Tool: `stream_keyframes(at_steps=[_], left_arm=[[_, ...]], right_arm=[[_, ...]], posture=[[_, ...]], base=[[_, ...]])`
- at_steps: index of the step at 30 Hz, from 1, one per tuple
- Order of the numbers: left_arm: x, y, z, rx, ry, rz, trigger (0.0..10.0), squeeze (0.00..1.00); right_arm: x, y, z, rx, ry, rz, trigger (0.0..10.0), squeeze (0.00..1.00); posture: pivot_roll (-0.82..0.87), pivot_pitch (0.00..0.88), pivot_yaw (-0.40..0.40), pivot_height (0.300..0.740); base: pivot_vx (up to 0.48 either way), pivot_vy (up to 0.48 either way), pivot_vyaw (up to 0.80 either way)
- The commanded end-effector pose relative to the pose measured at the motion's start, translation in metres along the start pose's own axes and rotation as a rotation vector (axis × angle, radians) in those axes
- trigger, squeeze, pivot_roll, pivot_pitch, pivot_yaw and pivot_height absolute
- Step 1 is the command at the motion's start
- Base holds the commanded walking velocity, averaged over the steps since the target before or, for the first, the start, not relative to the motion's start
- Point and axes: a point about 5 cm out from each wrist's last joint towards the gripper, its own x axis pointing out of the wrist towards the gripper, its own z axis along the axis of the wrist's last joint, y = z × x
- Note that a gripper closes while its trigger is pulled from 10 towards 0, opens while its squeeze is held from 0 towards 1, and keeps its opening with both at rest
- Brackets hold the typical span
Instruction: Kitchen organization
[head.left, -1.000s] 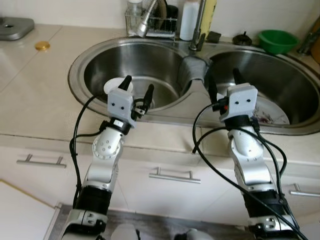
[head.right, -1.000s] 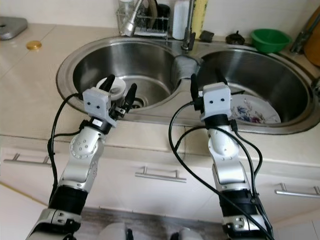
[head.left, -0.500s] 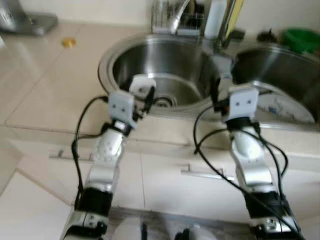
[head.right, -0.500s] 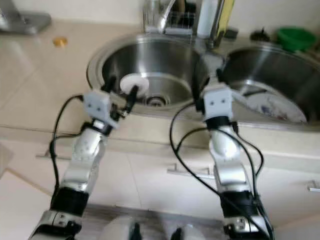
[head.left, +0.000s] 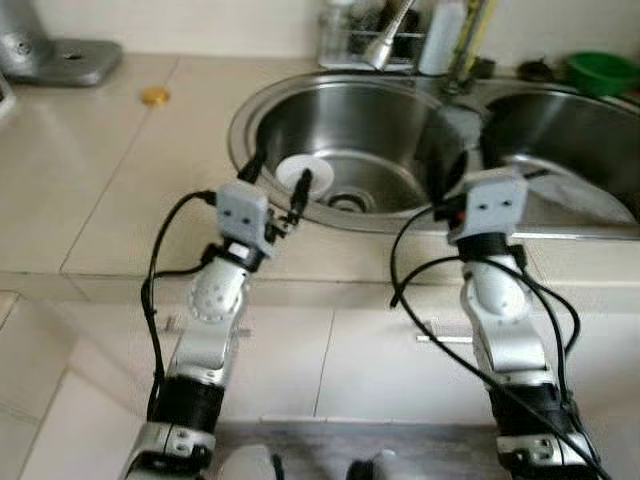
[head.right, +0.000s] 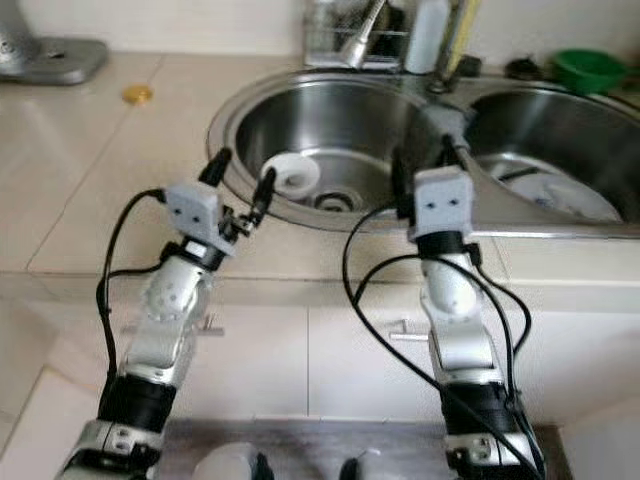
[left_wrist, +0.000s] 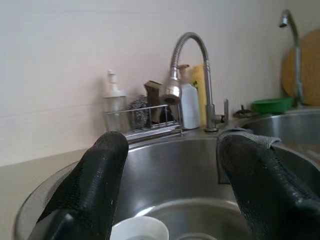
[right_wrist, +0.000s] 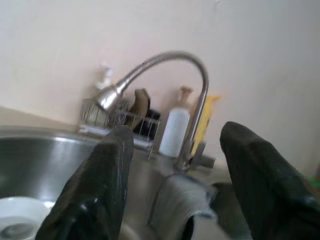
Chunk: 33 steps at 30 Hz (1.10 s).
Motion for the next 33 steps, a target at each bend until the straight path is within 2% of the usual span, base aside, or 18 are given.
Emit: stream_keyframes(at_steps=[1,3,8,16,21,25,33], left_arm=[[0.0024,-0.0029,0.0046,0.005,-0.027,-0.007,10.0,0.00],[0.0023,-0.0029,0.0048,0.006,-0.028,-0.007,10.0,0.00],[0.0020,-0.0040,0.0051,0.010,-0.032,-0.010,10.0,0.00],[0.0014,-0.0046,0.0056,0.019,-0.038,-0.013,10.0,0.00],[0.0019,-0.0044,0.0070,0.021,-0.046,-0.011,10.0,0.00],[0.0021,-0.0036,0.0092,0.022,-0.060,-0.008,10.0,0.00],[0.0035,-0.0030,0.0118,0.021,-0.078,-0.004,10.0,0.00]], right_arm=[[0.0018,-0.0049,0.0092,-0.007,-0.058,-0.021,10.0,0.00],[0.0016,-0.0049,0.0106,-0.006,-0.068,-0.021,10.0,0.00],[0.0000,-0.0034,0.0107,-0.007,-0.072,-0.016,10.0,0.00],[-0.0010,-0.0006,0.0111,-0.001,-0.083,-0.009,10.0,0.00],[-0.0006,-0.0006,0.0118,0.000,-0.088,-0.006,10.0,0.00],[-0.0012,-0.0005,0.0126,0.003,-0.092,-0.004,10.0,0.00],[-0.0004,-0.0016,0.0140,0.006,-0.103,-0.007,10.0,0.00]], posture=[[0.16,0.000,-0.051,0.740],[0.16,0.000,-0.051,0.740],[0.17,0.000,-0.053,0.740],[0.17,0.000,-0.053,0.740],[0.17,0.000,-0.053,0.740],[0.16,0.000,-0.052,0.740],[0.16,0.000,-0.051,0.740]], base=[[0.000,0.000,-0.80],[0.000,0.000,-0.80],[0.000,-0.475,0.00],[0.000,-0.480,-0.80],[0.000,0.000,0.00],[0.000,-0.480,-0.80],[0.000,0.000,-0.80]])
